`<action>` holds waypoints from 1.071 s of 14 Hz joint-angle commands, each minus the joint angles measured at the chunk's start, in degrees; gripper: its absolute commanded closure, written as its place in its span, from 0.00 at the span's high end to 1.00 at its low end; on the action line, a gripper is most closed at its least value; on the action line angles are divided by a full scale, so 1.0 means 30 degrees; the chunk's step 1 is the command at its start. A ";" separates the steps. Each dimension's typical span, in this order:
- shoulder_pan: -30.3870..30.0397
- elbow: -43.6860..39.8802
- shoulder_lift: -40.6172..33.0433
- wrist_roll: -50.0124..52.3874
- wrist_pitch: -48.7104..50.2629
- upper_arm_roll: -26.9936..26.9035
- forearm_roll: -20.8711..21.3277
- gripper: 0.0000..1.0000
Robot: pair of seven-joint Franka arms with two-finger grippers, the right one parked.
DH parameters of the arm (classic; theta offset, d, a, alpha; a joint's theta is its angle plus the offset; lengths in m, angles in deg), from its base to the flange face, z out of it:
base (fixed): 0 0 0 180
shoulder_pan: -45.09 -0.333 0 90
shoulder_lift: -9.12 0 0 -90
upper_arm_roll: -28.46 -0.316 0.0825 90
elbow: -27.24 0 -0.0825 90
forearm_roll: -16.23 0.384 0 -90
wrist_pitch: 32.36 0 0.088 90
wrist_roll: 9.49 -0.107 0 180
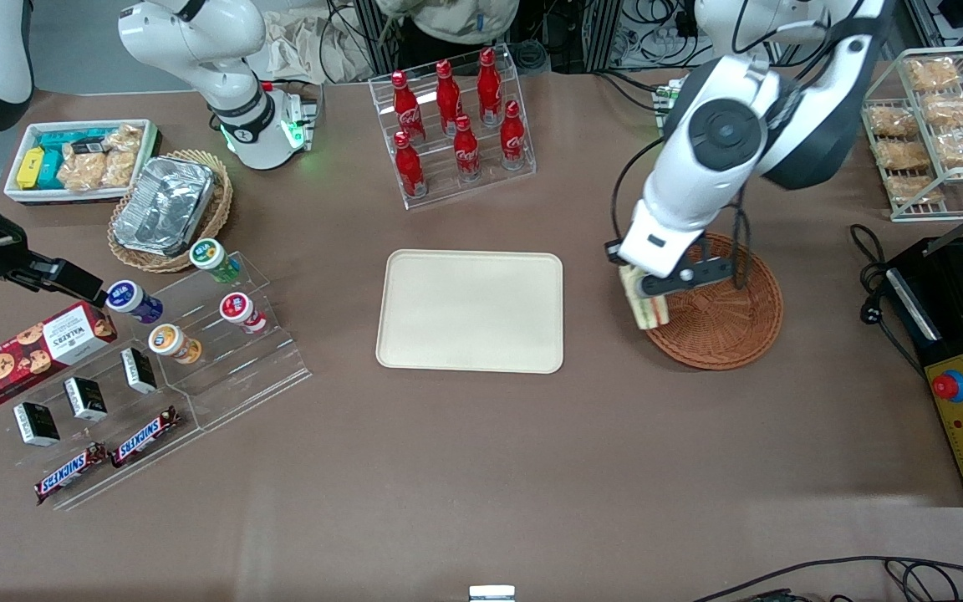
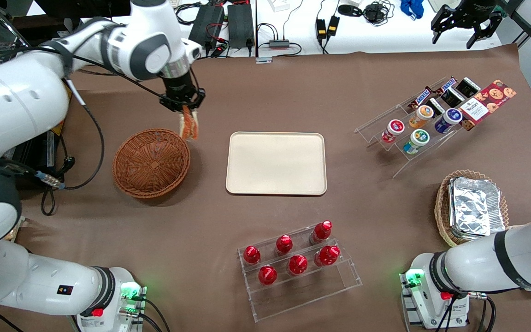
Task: Place sandwich from basket to tray
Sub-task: 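Lift the sandwich out of the basket with the left gripper, then carry the sandwich over the cream tray and lower it onto it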
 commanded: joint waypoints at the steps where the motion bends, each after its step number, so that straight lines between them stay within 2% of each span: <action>1: 0.0782 -0.0282 0.1461 -0.1153 -0.1115 0.0155 -0.0103 0.00; 4: 0.1400 -0.0253 0.2428 -0.3119 -0.2610 0.0185 -0.0102 0.00; 11: 0.2921 0.0714 0.4567 -0.3064 -0.7734 0.0449 -0.0220 0.00; 15: 0.3011 0.1007 0.5913 -0.3094 -0.9991 0.0419 0.0043 0.00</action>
